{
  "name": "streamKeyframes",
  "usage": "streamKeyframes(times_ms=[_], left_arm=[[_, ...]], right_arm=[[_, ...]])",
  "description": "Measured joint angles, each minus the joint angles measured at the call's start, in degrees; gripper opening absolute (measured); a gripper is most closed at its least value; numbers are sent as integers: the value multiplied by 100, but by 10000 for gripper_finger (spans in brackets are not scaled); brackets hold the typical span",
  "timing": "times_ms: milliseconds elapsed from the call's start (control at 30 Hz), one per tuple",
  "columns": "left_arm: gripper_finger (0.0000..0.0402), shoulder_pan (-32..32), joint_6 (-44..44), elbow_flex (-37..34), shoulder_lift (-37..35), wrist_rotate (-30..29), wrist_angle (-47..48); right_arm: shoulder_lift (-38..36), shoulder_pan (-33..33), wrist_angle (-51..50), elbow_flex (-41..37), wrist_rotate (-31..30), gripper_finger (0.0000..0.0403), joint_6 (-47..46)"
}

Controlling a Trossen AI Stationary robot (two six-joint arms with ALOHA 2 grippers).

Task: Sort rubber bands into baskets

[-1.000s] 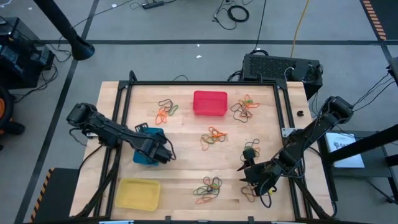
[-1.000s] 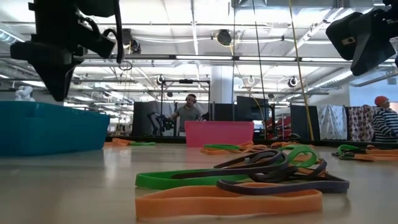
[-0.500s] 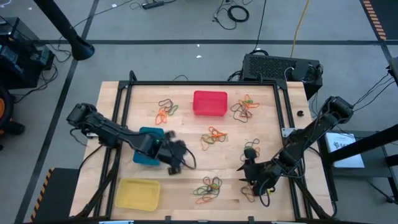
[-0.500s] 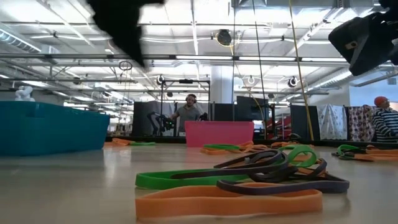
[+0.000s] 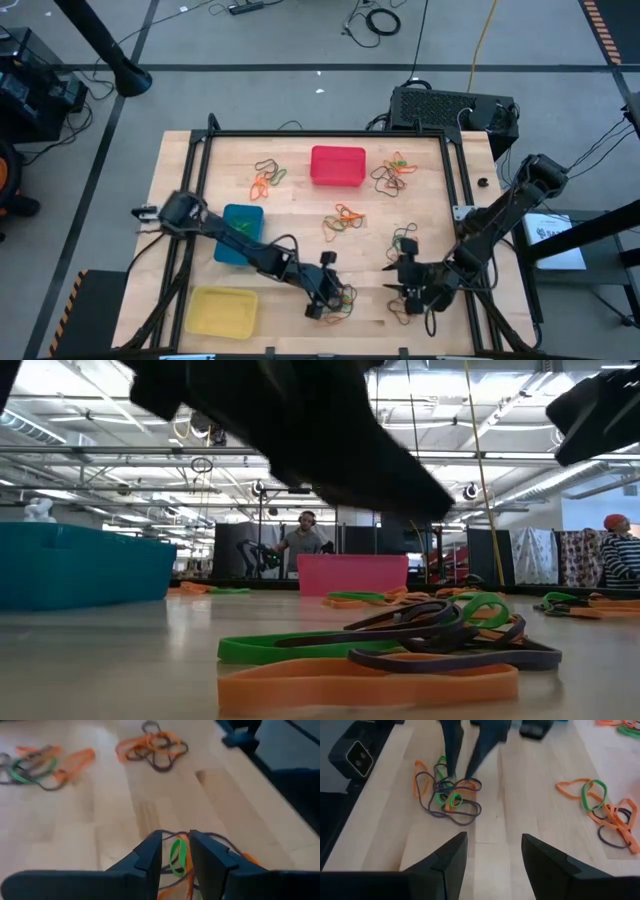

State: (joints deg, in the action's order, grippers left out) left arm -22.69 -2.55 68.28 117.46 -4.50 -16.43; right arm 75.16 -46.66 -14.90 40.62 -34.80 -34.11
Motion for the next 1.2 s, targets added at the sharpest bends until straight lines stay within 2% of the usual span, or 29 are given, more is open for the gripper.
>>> streamKeyframes(times_ms=[233,333,467,1200], left_arm=[[107,25,3,136,371,-1,-136],[107,27,2,141,372,29,-40],[107,27,-4,139,375,409,-92],[107,60,-62,139,517,427,-233]], right_arm=[[0,-232,2,0,-320,180,-83],[0,-275,1,0,-320,180,-83],[0,-296,2,0,-322,180,-83],[0,-296,0,0,-309,180,-96]])
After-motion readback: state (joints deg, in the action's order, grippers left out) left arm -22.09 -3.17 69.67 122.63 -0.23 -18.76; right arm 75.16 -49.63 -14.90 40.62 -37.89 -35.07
